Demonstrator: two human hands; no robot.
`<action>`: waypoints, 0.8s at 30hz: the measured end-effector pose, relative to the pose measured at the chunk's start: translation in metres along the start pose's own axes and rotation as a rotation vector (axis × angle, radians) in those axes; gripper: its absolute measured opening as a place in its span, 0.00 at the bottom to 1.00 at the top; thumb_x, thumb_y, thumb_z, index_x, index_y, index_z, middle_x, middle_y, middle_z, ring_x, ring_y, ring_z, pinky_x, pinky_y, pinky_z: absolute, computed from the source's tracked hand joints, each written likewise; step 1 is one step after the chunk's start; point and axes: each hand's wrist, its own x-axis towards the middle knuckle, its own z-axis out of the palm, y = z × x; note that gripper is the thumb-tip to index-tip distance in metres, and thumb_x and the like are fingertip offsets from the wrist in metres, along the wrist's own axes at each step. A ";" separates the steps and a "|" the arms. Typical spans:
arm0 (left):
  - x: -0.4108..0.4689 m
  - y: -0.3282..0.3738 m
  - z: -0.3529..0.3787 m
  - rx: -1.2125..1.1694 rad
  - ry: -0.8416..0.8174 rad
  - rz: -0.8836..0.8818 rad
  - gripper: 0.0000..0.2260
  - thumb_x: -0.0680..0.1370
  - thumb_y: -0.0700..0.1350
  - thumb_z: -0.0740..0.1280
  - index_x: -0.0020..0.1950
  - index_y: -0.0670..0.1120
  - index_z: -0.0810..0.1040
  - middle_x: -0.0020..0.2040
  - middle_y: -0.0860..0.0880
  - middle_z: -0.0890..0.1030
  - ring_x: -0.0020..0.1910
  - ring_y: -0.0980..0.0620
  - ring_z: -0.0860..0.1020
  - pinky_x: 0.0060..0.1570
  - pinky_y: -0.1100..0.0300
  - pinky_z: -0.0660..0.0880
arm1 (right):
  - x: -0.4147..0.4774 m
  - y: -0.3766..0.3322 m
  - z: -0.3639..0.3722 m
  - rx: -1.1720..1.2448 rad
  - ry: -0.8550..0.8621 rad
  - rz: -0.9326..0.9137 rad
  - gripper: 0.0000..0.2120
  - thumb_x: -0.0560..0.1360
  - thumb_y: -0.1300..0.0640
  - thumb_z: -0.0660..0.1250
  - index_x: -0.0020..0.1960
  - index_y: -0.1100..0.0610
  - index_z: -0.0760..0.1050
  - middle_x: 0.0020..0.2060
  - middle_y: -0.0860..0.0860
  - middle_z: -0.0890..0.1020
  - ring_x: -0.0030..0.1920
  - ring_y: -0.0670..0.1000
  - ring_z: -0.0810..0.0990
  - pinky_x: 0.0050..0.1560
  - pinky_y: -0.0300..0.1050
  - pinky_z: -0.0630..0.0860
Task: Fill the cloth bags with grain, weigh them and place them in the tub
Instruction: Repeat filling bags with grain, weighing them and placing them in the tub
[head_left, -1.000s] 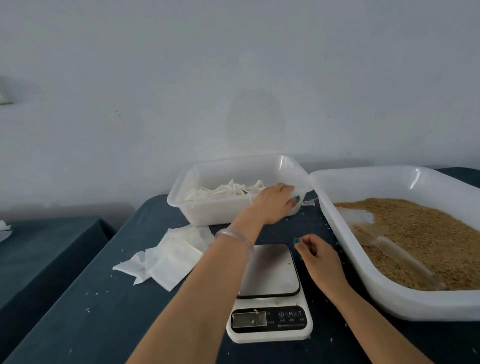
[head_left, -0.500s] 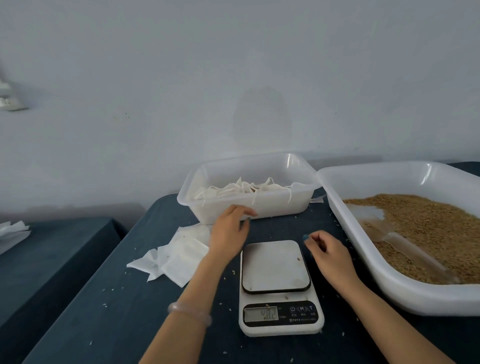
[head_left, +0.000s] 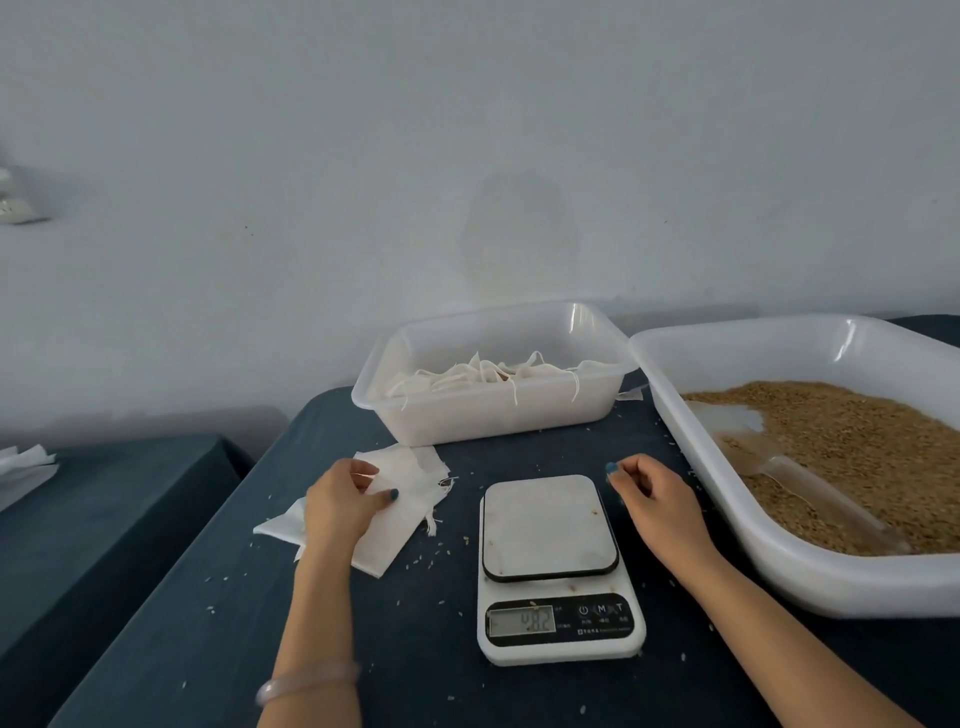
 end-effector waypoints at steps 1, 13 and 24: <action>-0.001 0.000 0.000 -0.017 0.031 -0.005 0.15 0.71 0.44 0.78 0.54 0.45 0.79 0.49 0.49 0.81 0.49 0.50 0.78 0.49 0.57 0.72 | 0.000 0.000 0.000 0.002 -0.001 -0.001 0.07 0.79 0.51 0.66 0.42 0.49 0.75 0.35 0.48 0.79 0.37 0.45 0.77 0.35 0.38 0.68; -0.005 0.002 -0.006 0.023 0.270 -0.033 0.08 0.79 0.49 0.69 0.45 0.46 0.82 0.38 0.50 0.80 0.39 0.46 0.76 0.38 0.56 0.72 | 0.000 -0.001 0.000 -0.002 -0.011 0.008 0.07 0.79 0.50 0.65 0.43 0.49 0.75 0.36 0.48 0.79 0.39 0.46 0.77 0.37 0.39 0.69; -0.005 0.008 -0.013 -0.193 0.545 0.055 0.12 0.81 0.48 0.65 0.46 0.42 0.82 0.44 0.45 0.81 0.43 0.44 0.77 0.50 0.48 0.76 | 0.000 -0.002 0.001 0.001 -0.006 0.009 0.06 0.79 0.51 0.65 0.43 0.50 0.75 0.37 0.48 0.79 0.39 0.46 0.77 0.37 0.38 0.68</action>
